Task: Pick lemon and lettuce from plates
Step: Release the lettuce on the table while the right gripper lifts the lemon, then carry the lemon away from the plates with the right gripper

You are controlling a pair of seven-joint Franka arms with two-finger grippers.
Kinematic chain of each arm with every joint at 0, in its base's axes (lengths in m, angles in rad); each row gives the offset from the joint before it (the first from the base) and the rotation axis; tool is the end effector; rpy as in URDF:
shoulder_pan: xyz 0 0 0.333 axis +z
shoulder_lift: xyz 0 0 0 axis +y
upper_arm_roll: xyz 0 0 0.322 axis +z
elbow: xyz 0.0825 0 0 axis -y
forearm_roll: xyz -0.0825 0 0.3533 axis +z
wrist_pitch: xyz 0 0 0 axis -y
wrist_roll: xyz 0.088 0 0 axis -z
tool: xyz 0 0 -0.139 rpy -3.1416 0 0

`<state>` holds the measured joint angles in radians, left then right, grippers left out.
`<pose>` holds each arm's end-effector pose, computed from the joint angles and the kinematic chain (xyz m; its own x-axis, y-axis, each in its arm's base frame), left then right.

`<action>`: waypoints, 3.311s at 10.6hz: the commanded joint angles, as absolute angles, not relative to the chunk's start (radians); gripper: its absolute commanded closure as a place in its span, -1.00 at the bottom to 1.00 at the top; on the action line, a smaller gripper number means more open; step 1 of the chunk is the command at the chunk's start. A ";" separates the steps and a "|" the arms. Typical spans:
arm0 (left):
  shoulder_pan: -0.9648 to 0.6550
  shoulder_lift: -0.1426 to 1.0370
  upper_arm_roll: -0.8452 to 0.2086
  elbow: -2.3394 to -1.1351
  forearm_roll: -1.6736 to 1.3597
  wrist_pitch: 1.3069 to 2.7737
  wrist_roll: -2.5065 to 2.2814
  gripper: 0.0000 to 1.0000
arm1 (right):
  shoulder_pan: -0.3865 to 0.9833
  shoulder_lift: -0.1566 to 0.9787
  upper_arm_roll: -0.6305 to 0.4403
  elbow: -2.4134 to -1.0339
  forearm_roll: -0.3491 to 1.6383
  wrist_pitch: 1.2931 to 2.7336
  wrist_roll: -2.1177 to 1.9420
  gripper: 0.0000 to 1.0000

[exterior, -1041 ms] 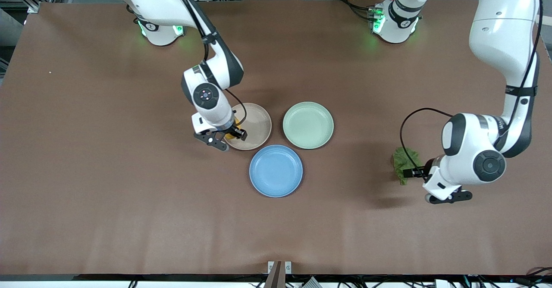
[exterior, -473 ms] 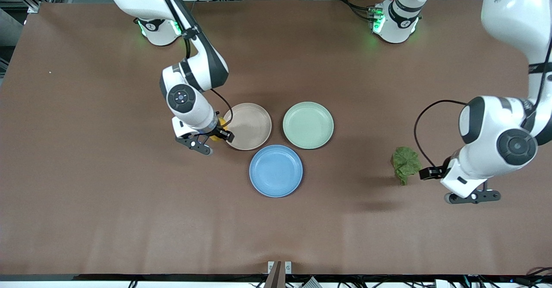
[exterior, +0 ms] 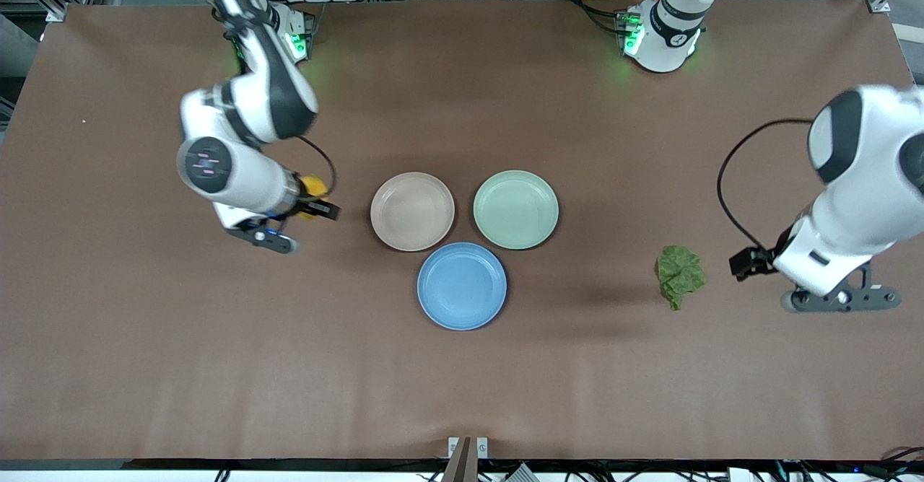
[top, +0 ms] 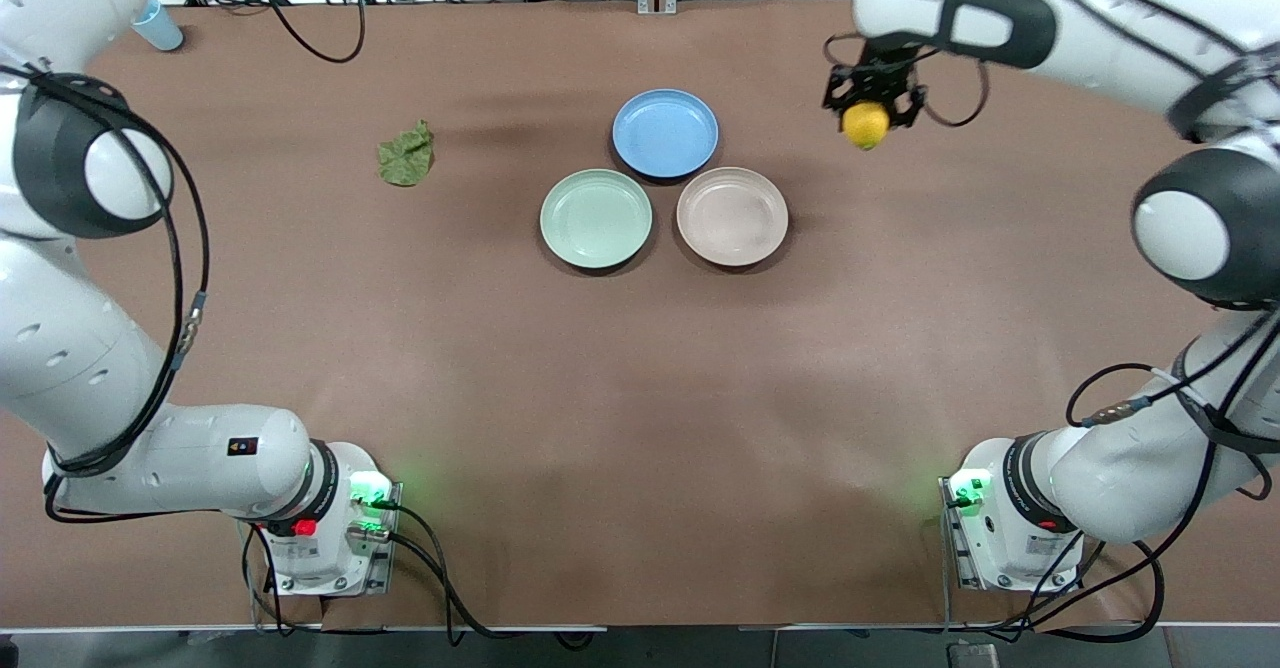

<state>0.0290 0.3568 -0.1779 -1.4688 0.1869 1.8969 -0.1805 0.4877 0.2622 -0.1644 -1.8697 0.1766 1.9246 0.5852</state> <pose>0.6475 -0.0620 0.4680 0.9954 -0.0130 0.0947 -0.0032 -0.9946 -0.1037 0.5283 0.1997 0.3528 0.9170 -0.3261 -0.2295 -0.3297 -0.9438 0.0235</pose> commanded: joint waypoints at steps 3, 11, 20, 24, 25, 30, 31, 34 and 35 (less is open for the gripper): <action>0.038 0.213 -0.187 -1.502 0.104 1.795 -0.158 -1.00 | 0.354 0.089 -0.158 -1.878 0.158 1.760 0.421 -0.13; 0.035 0.078 -0.189 -1.506 0.104 1.646 -0.164 -1.00 | 0.143 0.032 -0.156 -1.787 0.005 1.629 -0.107 -0.13; 0.040 -0.017 -0.195 -1.505 0.022 1.530 -0.156 -1.00 | 0.077 0.071 -0.155 -2.023 -0.021 1.988 -0.149 -0.13; 0.037 -0.023 -0.204 -1.505 0.020 1.514 -0.167 -1.00 | 0.072 0.071 -0.155 -2.150 -0.020 2.143 -0.149 -0.13; 0.034 -0.020 -0.206 -1.506 0.018 1.509 -0.169 -1.00 | 0.072 0.071 -0.155 -2.187 -0.020 2.192 -0.149 -0.13; 0.031 -0.003 -0.202 -1.500 -0.067 1.497 -0.169 -1.00 | 0.074 0.121 -0.155 -2.286 -0.020 2.353 -0.149 -0.11; 0.031 -0.005 -0.204 -1.500 -0.063 1.497 -0.169 -1.00 | 0.072 0.147 -0.153 -2.293 -0.020 2.383 -0.147 -0.11; 0.034 0.006 -0.201 -1.483 -0.057 1.497 -0.163 -1.00 | 0.072 0.215 -0.153 -2.296 -0.020 2.451 -0.147 -0.11; 0.035 0.006 -0.198 -1.483 -0.049 1.497 -0.163 -1.00 | 0.071 0.242 -0.153 -2.295 -0.020 2.474 -0.147 -0.11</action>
<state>0.0276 0.0031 -0.2027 -1.4981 -0.0395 1.5086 -0.1805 0.0896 0.1968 -0.1665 -2.2919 -0.0053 2.4255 -0.1423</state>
